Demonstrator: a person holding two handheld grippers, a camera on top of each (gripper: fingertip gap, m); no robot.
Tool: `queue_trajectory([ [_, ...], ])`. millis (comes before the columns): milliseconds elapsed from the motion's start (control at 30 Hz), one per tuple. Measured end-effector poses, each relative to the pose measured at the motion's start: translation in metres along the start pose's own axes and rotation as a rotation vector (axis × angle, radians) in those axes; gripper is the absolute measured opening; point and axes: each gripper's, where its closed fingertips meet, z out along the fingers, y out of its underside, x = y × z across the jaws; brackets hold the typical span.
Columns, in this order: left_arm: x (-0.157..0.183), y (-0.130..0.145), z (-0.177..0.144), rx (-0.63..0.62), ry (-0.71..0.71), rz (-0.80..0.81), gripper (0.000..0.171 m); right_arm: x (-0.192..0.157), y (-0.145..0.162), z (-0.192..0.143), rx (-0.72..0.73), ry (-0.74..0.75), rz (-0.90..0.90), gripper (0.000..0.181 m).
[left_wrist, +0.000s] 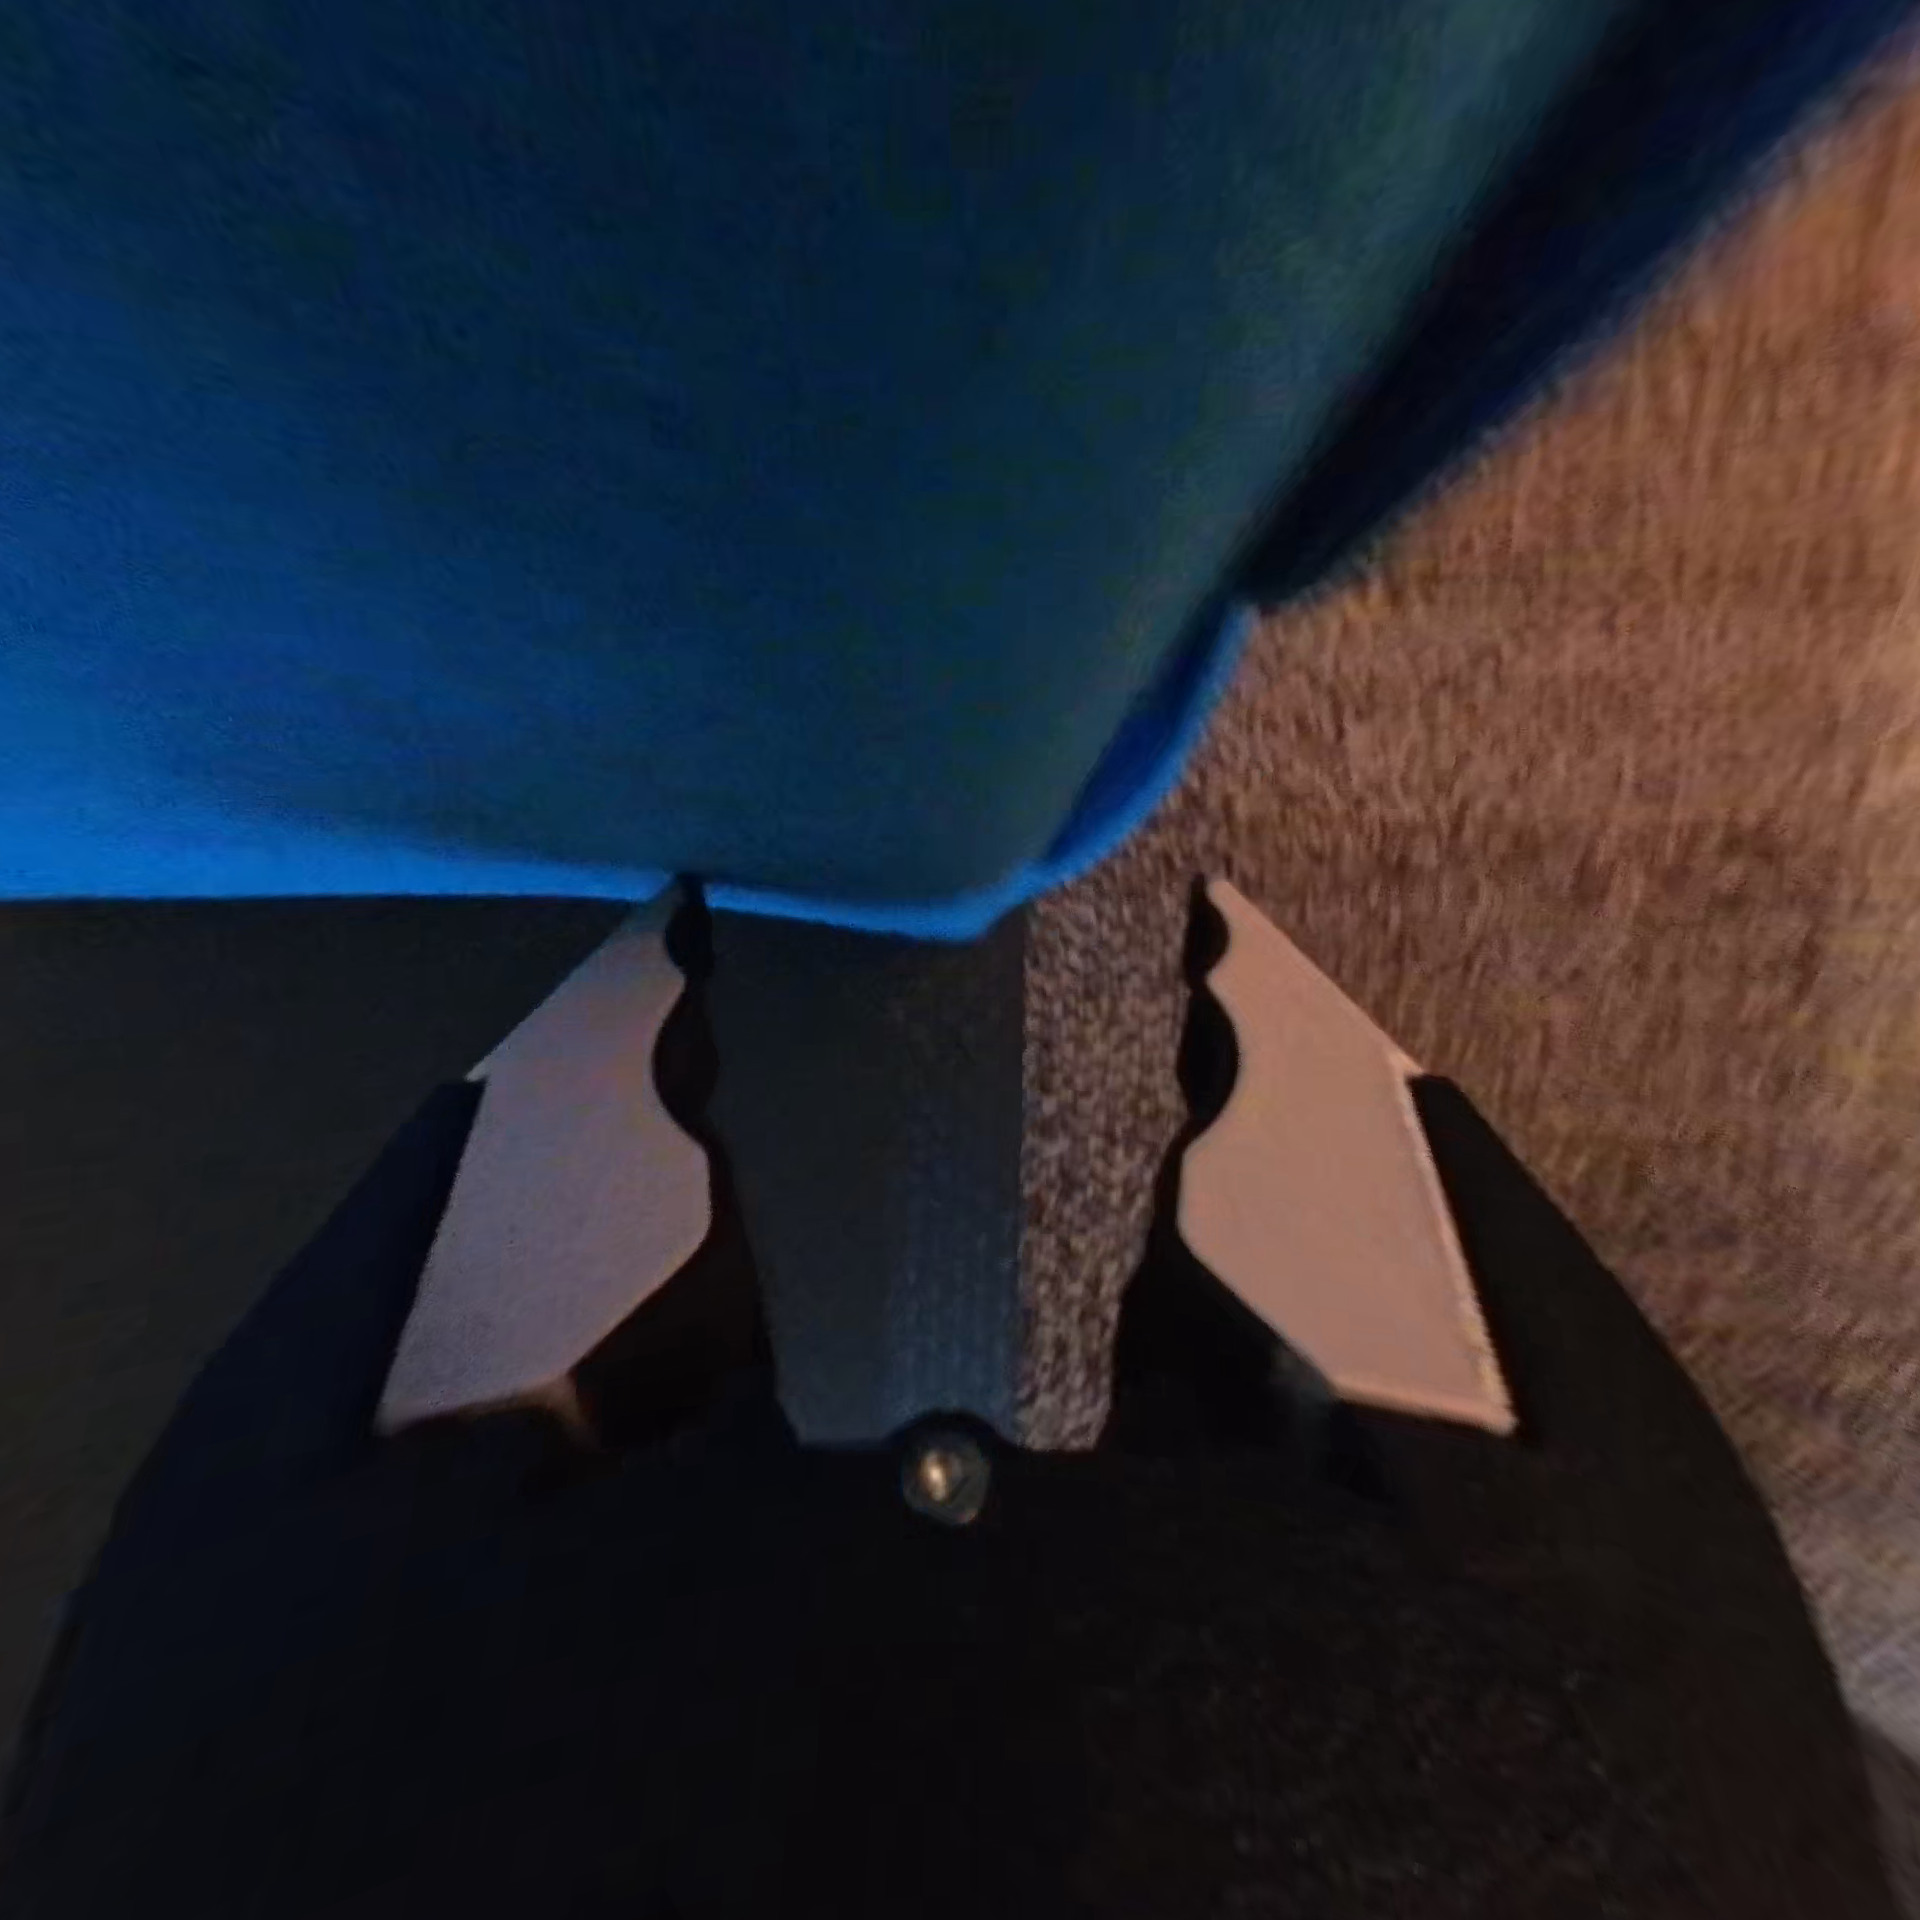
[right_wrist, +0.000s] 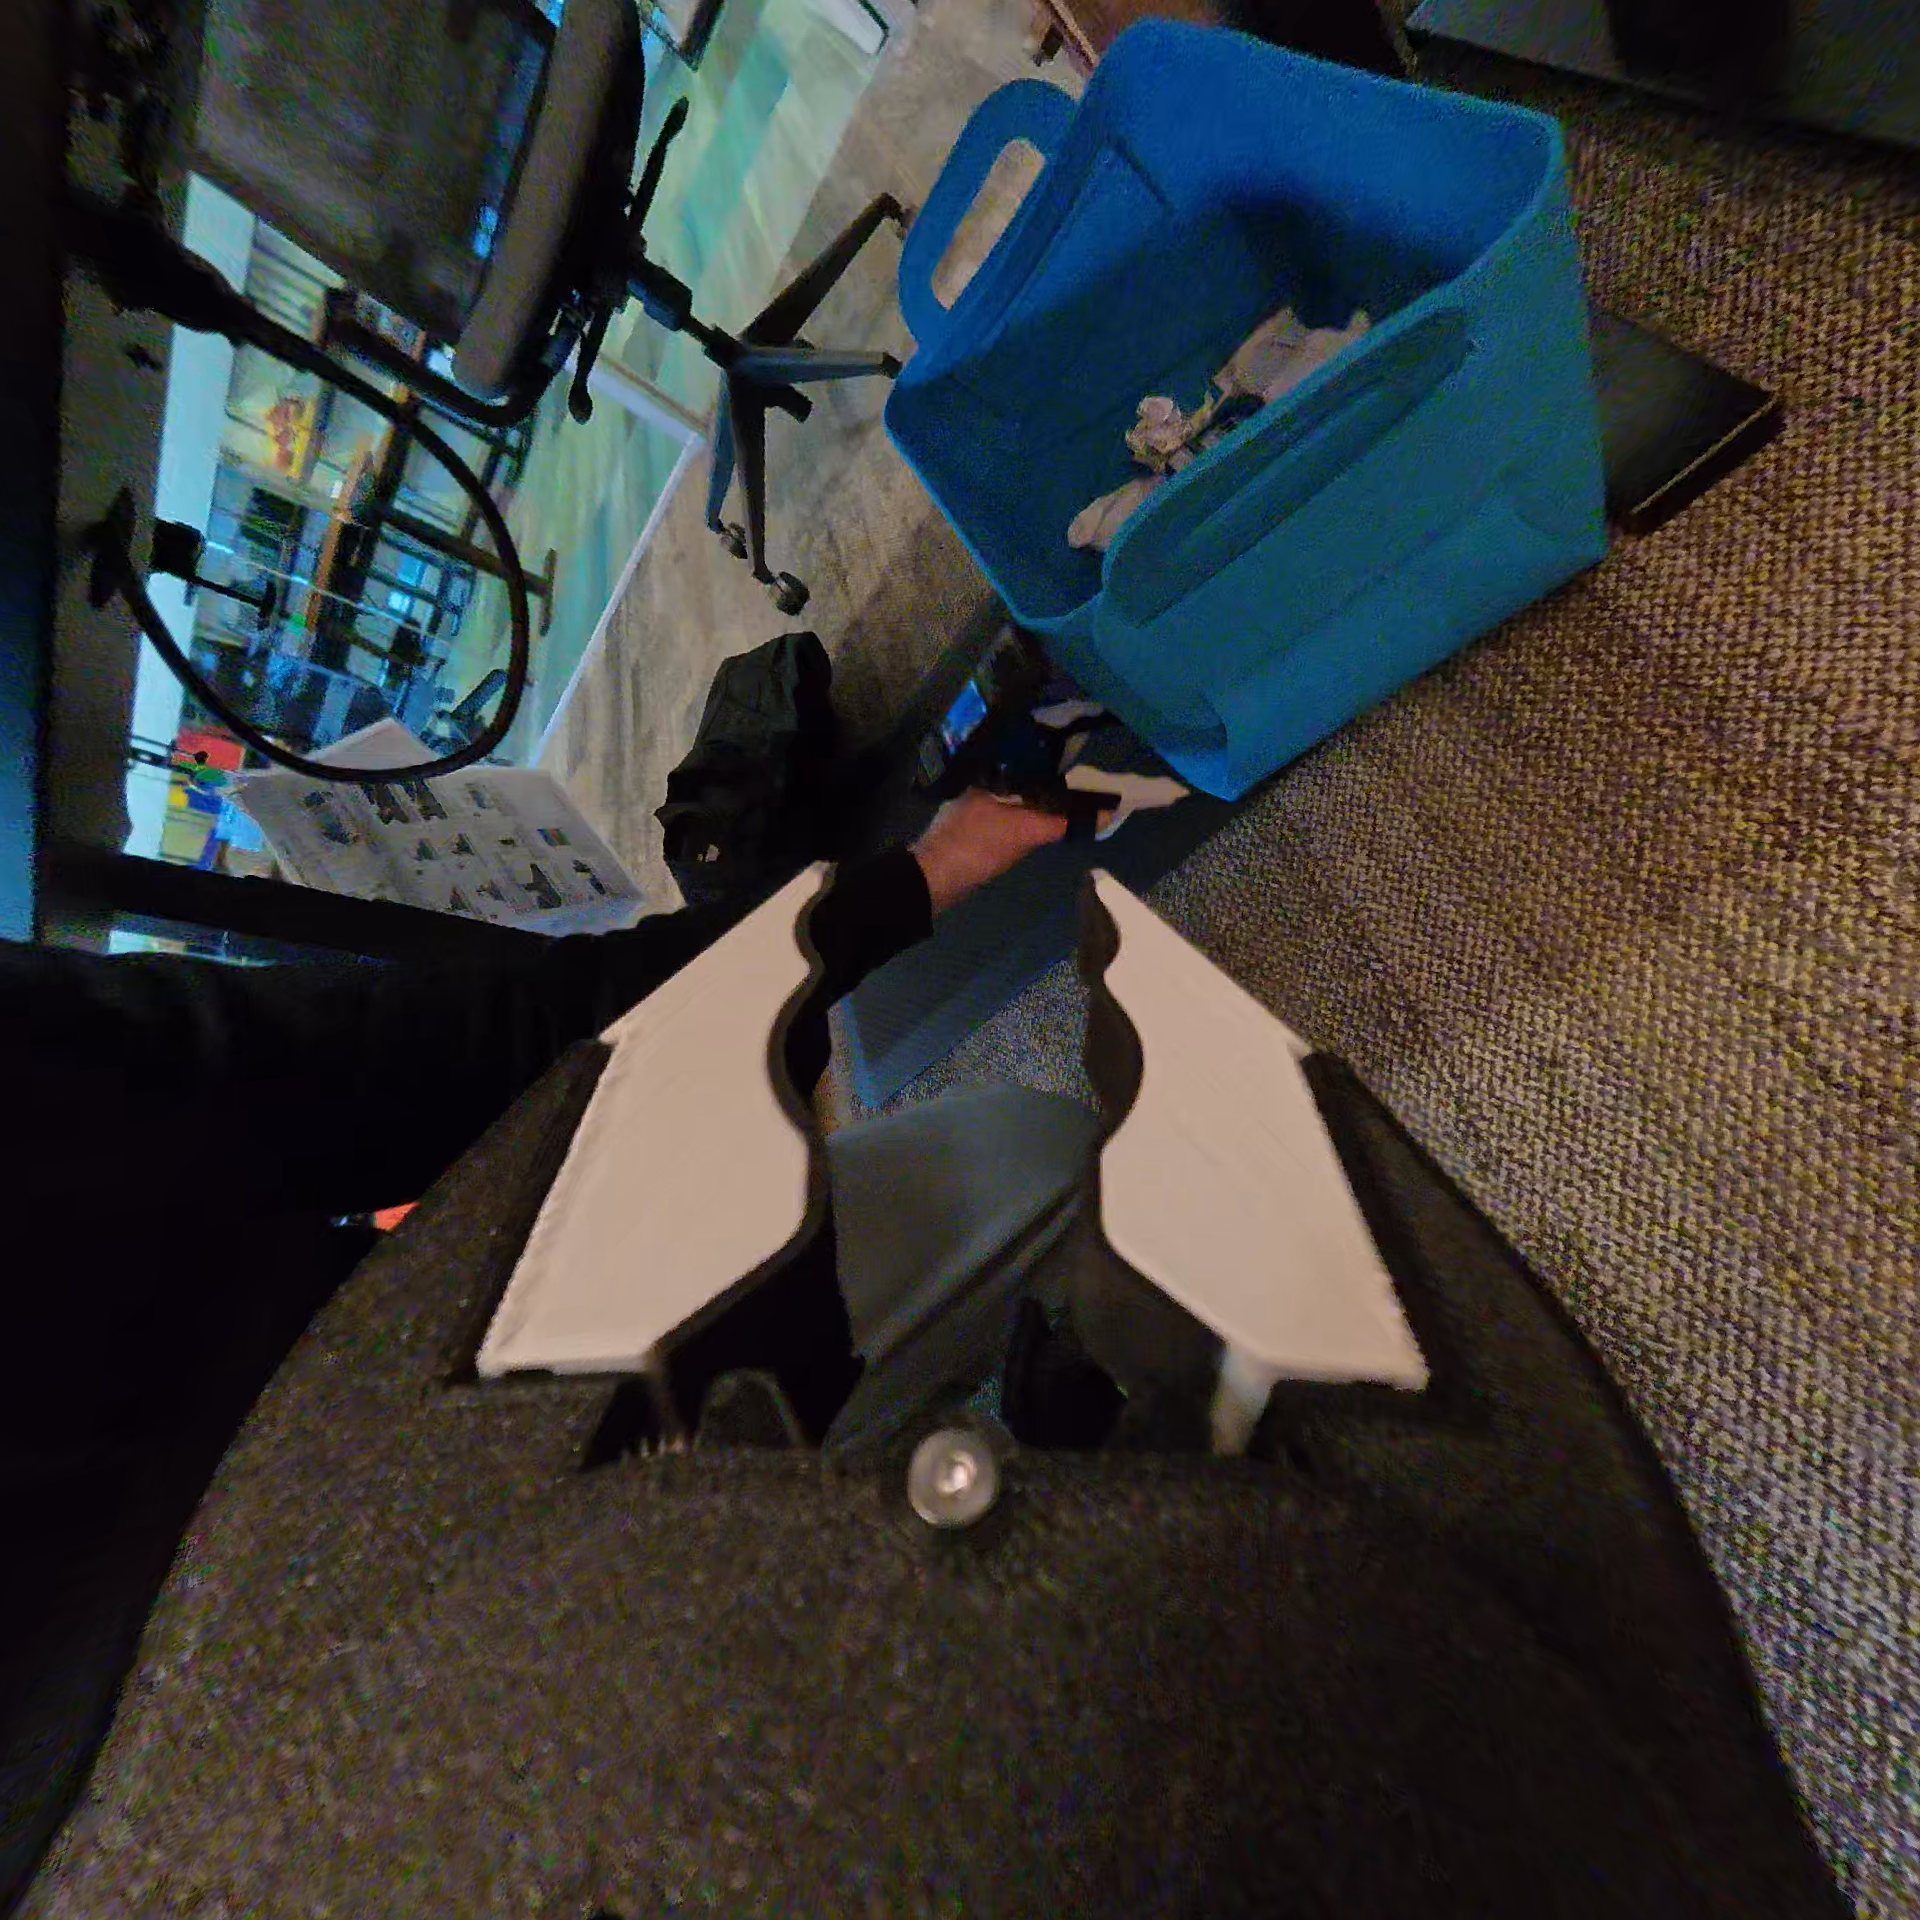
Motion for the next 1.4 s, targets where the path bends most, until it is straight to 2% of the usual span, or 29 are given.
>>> queue_trajectory([
  [33,0.009,0.015,0.002,-0.038,0.002,0.081,0.085,0.002,0.001,0.002,-0.011,0.001,0.0,0.044],
  [167,0.044,0.047,0.009,-0.098,0.065,0.243,0.077,0.008,0.001,0.01,-0.04,0.009,0.008,0.044],
  [467,0.091,0.087,-0.003,-0.153,0.174,0.221,0.088,0.016,-0.012,0.015,-0.028,-0.003,0.032,0.043],
  [667,0.136,0.103,-0.031,-0.171,0.289,0.319,0.086,0.011,-0.018,0.022,-0.037,-0.022,0.013,0.044],
  [800,0.167,0.111,-0.068,-0.194,0.366,0.383,0.08,0.005,-0.02,0.025,-0.043,-0.044,-0.008,0.044],
  [867,0.189,0.107,-0.091,-0.186,0.409,0.375,0.077,0.001,-0.021,0.025,-0.044,-0.051,-0.022,0.044],
  [1000,0.256,0.086,-0.141,-0.148,0.53,0.353,0.077,-0.002,-0.015,0.02,-0.051,-0.058,-0.034,0.044],
  [1067,0.291,0.081,-0.168,-0.145,0.598,0.41,0.078,-0.003,-0.013,0.018,-0.053,-0.061,-0.033,0.044],
  [1133,0.311,0.074,-0.192,-0.1,0.596,0.501,0.077,-0.007,-0.013,0.018,-0.05,-0.073,-0.041,0.044],
  [1267,0.325,0.063,-0.239,-0.085,0.616,0.517,0.076,-0.017,-0.016,0.024,-0.056,-0.11,-0.065,0.043],
  [1400,0.302,0.034,-0.295,-0.074,0.519,0.531,0.074,-0.028,-0.023,0.04,-0.067,-0.156,-0.087,0.044],
])
